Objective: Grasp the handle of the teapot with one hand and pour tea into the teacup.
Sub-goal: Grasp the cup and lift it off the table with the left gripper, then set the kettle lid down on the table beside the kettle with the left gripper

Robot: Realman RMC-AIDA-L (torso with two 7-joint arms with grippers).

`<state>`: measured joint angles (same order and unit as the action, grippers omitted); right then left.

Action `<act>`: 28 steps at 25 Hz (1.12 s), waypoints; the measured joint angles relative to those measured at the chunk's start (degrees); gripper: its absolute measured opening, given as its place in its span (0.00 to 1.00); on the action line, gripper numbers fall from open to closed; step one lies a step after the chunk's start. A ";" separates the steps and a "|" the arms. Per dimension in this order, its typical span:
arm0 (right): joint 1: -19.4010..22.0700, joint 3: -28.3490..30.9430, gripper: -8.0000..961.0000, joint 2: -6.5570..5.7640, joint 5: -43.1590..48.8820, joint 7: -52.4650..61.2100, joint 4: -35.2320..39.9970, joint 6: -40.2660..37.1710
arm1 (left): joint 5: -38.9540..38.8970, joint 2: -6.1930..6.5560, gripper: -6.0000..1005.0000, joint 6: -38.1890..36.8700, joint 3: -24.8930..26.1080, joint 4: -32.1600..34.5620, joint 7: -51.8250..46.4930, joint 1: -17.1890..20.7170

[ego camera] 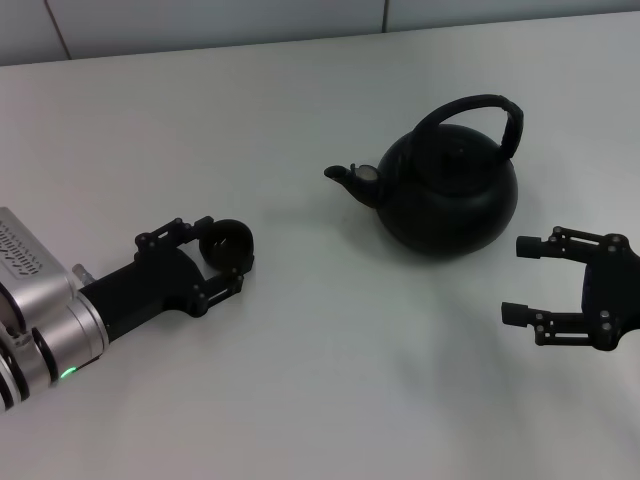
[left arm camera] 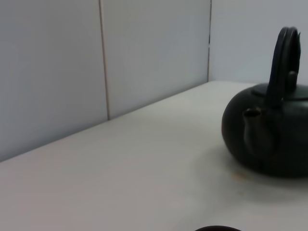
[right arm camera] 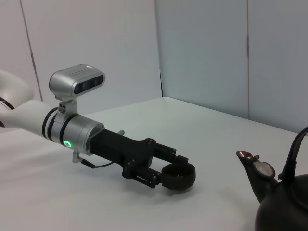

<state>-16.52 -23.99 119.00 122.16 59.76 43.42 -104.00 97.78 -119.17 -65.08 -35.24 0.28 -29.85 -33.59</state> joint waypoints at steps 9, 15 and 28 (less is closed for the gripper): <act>0.08 0.02 0.85 0.00 0.00 0.00 0.10 -0.65 | -0.08 0.00 0.68 -1.28 0.81 -4.40 1.06 -4.83; 0.18 0.09 0.85 0.00 0.00 0.00 0.33 -0.99 | 0.38 -0.01 0.68 1.37 3.30 -9.12 4.64 -8.97; 0.18 0.09 0.85 0.00 -0.07 0.00 0.35 -1.32 | 0.38 0.00 0.69 5.73 5.47 -11.72 8.44 -9.52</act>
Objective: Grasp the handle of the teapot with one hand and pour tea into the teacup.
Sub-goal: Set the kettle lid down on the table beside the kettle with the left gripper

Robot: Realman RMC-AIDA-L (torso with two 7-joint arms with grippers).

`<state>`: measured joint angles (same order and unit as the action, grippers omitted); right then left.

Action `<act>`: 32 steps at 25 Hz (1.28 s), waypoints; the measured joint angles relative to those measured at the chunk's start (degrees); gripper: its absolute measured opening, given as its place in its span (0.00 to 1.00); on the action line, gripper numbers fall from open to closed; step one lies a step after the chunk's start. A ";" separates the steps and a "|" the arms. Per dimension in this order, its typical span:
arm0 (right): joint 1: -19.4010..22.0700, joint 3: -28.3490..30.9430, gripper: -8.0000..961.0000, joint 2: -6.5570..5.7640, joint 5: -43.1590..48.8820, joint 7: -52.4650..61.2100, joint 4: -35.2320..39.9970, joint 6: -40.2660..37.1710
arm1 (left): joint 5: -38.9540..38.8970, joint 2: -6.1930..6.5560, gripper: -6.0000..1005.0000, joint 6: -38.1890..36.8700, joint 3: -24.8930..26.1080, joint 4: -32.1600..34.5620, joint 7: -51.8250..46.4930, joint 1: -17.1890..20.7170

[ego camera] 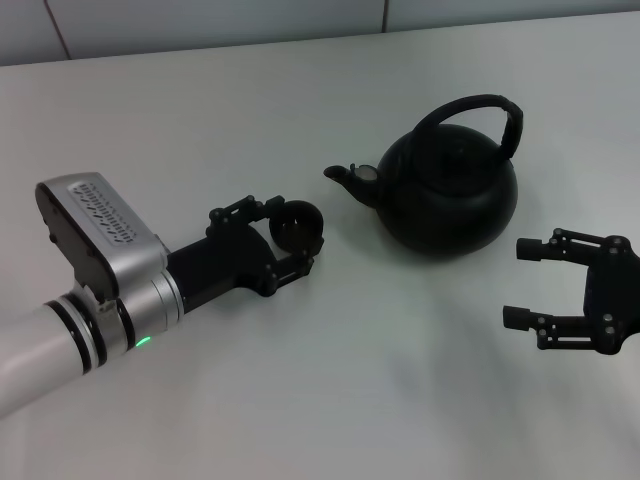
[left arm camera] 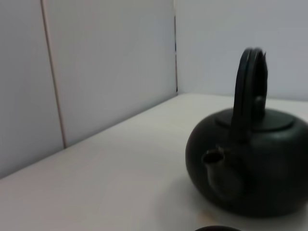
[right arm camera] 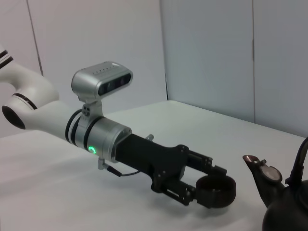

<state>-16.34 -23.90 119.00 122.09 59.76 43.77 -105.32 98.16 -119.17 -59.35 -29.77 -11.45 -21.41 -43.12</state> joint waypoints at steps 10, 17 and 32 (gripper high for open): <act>0.07 0.09 0.85 0.00 -0.79 0.00 0.49 -0.18 | 0.09 0.00 0.69 2.61 1.73 -1.40 1.83 0.23; 0.13 0.09 0.85 0.00 -0.90 0.00 0.53 -0.18 | 0.11 0.00 0.69 2.62 2.17 -1.89 1.87 0.23; 0.18 0.08 0.85 0.00 -1.16 0.00 0.49 -0.15 | 0.09 0.00 0.85 2.19 3.39 -2.56 1.90 0.28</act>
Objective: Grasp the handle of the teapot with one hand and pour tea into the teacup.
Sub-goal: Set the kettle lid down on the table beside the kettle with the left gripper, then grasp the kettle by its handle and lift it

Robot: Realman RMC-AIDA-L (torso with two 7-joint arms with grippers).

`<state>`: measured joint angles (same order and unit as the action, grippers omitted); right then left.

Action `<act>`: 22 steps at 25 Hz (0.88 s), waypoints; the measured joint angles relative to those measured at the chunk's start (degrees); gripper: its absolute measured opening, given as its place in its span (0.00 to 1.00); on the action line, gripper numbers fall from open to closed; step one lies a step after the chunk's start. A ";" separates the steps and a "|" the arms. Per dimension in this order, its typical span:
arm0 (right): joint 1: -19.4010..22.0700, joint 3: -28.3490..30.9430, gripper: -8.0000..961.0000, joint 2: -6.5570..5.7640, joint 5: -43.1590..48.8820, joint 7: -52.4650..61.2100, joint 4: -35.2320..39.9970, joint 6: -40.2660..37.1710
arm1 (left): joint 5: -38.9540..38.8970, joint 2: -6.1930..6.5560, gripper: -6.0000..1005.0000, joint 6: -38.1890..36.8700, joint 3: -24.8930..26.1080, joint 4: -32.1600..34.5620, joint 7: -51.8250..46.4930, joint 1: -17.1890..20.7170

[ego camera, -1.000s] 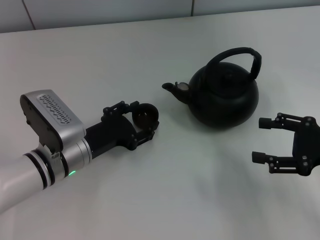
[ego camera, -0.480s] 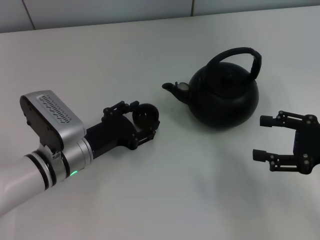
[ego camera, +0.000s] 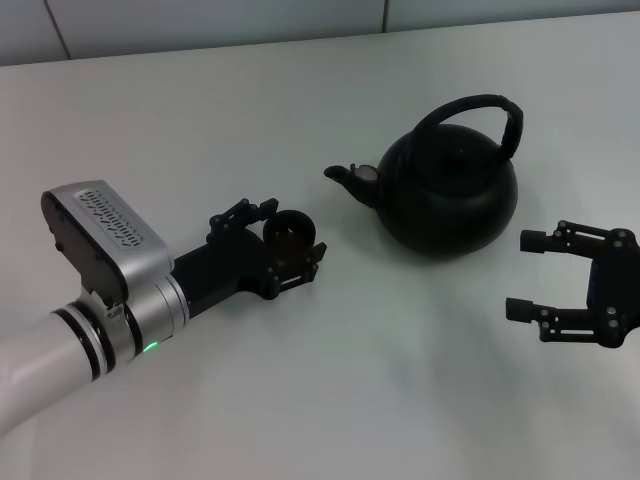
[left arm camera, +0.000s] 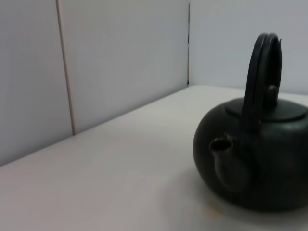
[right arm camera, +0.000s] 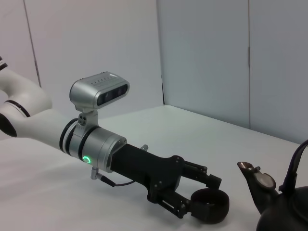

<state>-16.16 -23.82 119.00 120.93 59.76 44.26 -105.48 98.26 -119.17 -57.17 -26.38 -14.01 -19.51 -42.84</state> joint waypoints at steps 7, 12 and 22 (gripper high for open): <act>0.08 0.00 0.85 0.00 0.00 0.00 -0.09 0.48 | 0.03 0.98 0.85 -14.58 -0.58 3.66 -3.14 4.96; 0.04 0.48 0.85 0.00 -0.03 0.00 -0.04 0.55 | 0.02 0.99 0.85 -28.58 -3.79 15.74 -12.07 13.64; -0.36 0.78 0.85 -0.04 -0.08 0.00 -0.21 0.35 | 0.03 1.99 0.85 -40.82 -9.63 31.66 -22.59 27.87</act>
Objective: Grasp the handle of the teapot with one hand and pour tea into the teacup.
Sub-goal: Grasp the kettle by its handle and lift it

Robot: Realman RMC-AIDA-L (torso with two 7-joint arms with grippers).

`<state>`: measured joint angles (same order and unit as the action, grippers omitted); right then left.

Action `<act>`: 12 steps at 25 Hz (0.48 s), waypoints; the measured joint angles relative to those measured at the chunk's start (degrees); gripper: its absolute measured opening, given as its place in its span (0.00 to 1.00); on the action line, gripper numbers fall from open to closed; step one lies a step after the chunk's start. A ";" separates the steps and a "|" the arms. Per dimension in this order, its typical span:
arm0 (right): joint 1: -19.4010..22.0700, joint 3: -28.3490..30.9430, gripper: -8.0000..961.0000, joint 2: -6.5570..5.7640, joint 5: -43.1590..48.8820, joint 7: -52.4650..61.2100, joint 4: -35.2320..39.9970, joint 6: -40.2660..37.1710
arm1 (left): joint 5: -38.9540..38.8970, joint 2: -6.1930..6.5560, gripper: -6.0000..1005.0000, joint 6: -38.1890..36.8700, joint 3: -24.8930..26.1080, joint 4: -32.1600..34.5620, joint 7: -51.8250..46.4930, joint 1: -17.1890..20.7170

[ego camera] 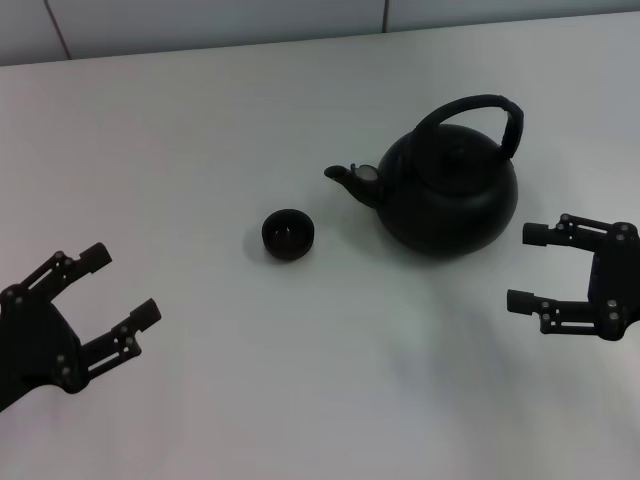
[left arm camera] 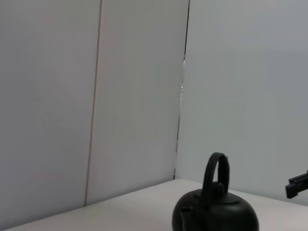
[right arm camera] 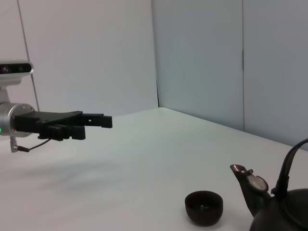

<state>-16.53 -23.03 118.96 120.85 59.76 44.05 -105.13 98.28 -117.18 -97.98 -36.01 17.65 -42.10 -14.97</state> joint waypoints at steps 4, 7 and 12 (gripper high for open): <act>0.01 0.01 0.85 0.06 -0.01 0.00 -0.17 0.10 | 0.17 0.03 0.85 0.15 -1.01 0.21 0.33 0.09; 0.01 0.00 0.85 0.10 -0.07 -0.01 -0.33 0.16 | 2.96 -0.04 0.85 2.39 -2.06 1.99 0.77 0.17; 0.26 0.01 0.85 0.12 -0.10 -0.01 -0.46 0.19 | 8.93 -0.56 0.85 7.01 -2.19 4.97 1.14 0.33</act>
<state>-16.27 -23.03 119.09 120.75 59.75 43.59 -104.93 107.22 -117.75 -90.97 -38.20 22.62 -40.96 -14.64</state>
